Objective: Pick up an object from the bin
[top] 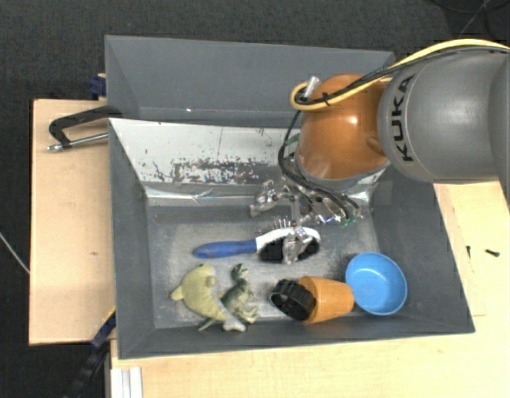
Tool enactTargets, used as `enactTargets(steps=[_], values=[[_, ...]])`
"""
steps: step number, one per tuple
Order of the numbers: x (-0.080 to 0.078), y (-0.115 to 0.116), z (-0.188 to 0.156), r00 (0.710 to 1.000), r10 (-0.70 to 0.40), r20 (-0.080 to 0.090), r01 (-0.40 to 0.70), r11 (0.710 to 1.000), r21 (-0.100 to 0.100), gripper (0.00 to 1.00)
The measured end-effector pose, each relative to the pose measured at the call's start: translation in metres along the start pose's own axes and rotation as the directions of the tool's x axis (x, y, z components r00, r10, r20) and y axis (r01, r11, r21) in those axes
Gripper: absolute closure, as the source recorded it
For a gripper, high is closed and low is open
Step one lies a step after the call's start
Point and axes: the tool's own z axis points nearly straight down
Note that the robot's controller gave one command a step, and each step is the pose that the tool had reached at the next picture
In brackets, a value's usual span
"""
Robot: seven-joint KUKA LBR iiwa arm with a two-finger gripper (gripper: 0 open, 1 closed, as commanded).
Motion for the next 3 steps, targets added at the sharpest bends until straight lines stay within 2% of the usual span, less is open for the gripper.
enactTargets(steps=[1, 2, 3], values=[[-0.0056, 0.011, 0.027, 0.964, -0.264, -0.008, 0.264, 0.964, -0.002, 0.0], [-0.0065, 0.0108, 0.0251, 0.965, -0.262, -0.006, 0.262, 0.965, -0.002, 0.0], [-0.008, 0.0093, 0.0235, 0.966, -0.26, -0.001, 0.26, 0.966, 0.002, 1.0]])
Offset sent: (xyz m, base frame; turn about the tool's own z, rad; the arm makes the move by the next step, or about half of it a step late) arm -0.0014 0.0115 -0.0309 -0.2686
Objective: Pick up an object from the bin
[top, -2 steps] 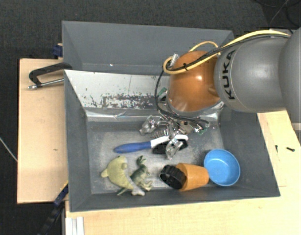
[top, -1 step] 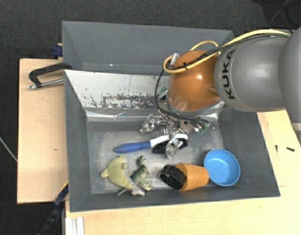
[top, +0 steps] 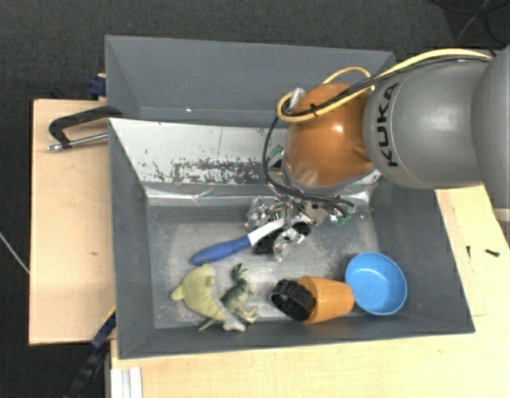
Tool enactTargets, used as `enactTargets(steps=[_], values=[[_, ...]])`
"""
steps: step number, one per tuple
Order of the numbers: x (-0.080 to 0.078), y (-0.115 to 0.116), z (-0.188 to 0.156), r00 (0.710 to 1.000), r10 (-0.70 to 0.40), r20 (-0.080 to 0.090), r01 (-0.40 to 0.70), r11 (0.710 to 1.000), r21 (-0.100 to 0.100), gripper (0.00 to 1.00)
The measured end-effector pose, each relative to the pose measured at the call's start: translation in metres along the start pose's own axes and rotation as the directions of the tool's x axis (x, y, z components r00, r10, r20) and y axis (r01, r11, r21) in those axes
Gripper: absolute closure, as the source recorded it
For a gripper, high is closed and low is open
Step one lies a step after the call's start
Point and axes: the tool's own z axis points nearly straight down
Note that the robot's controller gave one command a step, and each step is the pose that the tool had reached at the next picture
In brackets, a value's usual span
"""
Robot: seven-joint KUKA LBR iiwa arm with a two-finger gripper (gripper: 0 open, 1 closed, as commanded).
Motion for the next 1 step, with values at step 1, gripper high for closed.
enactTargets(steps=[1], values=[[-0.0032, -0.001, -0.0714, 1.0, 0.001, 0.006, -0.001, 1.0, 0.002, 1.0]])
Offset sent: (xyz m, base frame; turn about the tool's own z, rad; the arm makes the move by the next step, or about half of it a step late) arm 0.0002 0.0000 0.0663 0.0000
